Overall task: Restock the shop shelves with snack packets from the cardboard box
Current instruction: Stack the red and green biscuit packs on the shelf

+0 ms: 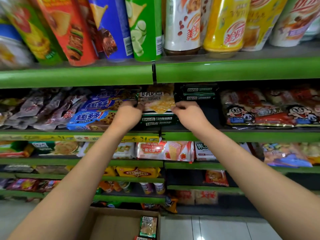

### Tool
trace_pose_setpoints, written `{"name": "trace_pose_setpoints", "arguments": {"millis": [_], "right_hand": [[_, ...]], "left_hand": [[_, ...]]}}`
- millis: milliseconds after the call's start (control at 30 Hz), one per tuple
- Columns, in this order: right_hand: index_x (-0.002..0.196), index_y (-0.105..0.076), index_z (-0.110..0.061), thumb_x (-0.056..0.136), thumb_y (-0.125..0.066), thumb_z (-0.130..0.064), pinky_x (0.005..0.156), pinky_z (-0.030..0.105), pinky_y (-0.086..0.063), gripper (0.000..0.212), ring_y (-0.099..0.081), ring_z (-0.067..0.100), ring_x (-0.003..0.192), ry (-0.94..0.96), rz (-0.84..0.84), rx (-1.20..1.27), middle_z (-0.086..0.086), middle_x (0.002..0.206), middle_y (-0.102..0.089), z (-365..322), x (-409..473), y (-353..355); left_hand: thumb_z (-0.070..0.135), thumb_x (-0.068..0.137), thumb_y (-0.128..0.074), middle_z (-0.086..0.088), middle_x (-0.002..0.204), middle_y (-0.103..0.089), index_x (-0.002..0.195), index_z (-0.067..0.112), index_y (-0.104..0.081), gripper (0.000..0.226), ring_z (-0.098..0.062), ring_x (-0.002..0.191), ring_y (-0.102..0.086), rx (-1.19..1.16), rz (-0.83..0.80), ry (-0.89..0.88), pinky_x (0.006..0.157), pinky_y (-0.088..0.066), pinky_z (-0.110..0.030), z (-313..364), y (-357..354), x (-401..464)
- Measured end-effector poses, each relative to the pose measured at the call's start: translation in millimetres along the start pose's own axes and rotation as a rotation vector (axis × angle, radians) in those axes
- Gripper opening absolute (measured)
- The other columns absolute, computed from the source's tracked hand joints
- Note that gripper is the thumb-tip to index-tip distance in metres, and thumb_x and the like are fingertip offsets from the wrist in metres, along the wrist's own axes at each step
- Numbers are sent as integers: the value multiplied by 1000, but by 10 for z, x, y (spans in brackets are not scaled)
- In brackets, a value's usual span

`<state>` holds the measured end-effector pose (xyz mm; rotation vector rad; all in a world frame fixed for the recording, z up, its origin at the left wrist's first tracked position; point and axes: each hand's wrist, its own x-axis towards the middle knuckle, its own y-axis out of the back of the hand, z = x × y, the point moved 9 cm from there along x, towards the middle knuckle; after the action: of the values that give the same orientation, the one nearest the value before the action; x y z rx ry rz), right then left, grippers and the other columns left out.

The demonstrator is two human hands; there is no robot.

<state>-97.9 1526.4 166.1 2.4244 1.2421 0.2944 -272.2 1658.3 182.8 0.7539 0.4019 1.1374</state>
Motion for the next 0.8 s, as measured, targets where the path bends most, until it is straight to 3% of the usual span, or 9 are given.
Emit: {"name": "trace_pose_setpoints", "arguments": {"millis": [100, 200, 300, 433, 500, 600, 700, 800], "right_hand": [[122, -69, -12, 92, -68, -20, 75, 15, -40, 31, -60, 11, 99, 9, 50, 115, 0, 114, -69, 94, -97, 157], [104, -68, -20, 87, -73, -9, 71, 12, -47, 21, -65, 11, 94, 9, 76, 221, -6, 100, -70, 306, -236, 410], [94, -65, -23, 80, -75, 4, 68, 14, -51, 32, -64, 11, 89, 5, 93, 312, -2, 94, -67, 500, -360, 635], [102, -61, -22, 78, -72, 12, 78, 27, -52, 43, -62, 19, 93, -3, 137, 367, 5, 99, -64, 652, -426, 868], [115, -55, -22, 78, -72, 13, 80, 28, -52, 54, -62, 17, 93, -25, 143, 417, 6, 100, -63, 707, -415, 962], [131, -50, -17, 80, -69, 13, 85, 27, -49, 62, -60, 15, 94, -51, 99, 429, 1, 96, -61, 728, -381, 1000], [128, -60, -7, 95, -60, -4, 105, 37, -43, 33, -62, 20, 111, -119, 76, 582, 3, 108, -70, 750, -371, 943], [110, -67, -16, 105, -48, -24, 102, 42, -45, 21, -62, 25, 115, -203, 95, 697, 8, 120, -71, 788, -368, 898]], "left_hand": [[19, 101, -53, -5, 82, -66, 116, 10, -70, 24, -13, 59, -52, -188, 4, -38, 45, -35, -15, 58, -39, -168], [11, 98, -59, 8, 92, -68, 112, 20, -65, 18, -2, 76, -61, -468, -61, -31, 62, -43, -8, 99, -159, -391], [4, 96, -60, -2, 111, -67, 117, 20, -61, 26, -10, 103, -62, -618, -144, -20, 91, -49, -23, 195, -381, -534], [4, 98, -57, -7, 122, -64, 130, 16, -57, 34, -23, 112, -60, -759, -248, 101, 99, -46, -42, 265, -696, -582], [4, 99, -54, -11, 125, -64, 132, 12, -56, 34, -24, 109, -60, -821, -281, 163, 96, -47, -44, 278, -821, -561], [3, 100, -53, -5, 113, -66, 112, 17, -61, 20, -15, 95, -60, -841, -254, 195, 75, -46, -31, 312, -903, -519], [-3, 99, -48, 1, 102, -64, 97, 21, -59, 26, -14, 93, -58, -841, -226, 218, 70, -46, -27, 326, -953, -504], [-4, 99, -45, 2, 102, -63, 95, 22, -55, 28, -11, 92, -57, -849, -193, 239, 70, -46, -27, 307, -950, -499]]}}
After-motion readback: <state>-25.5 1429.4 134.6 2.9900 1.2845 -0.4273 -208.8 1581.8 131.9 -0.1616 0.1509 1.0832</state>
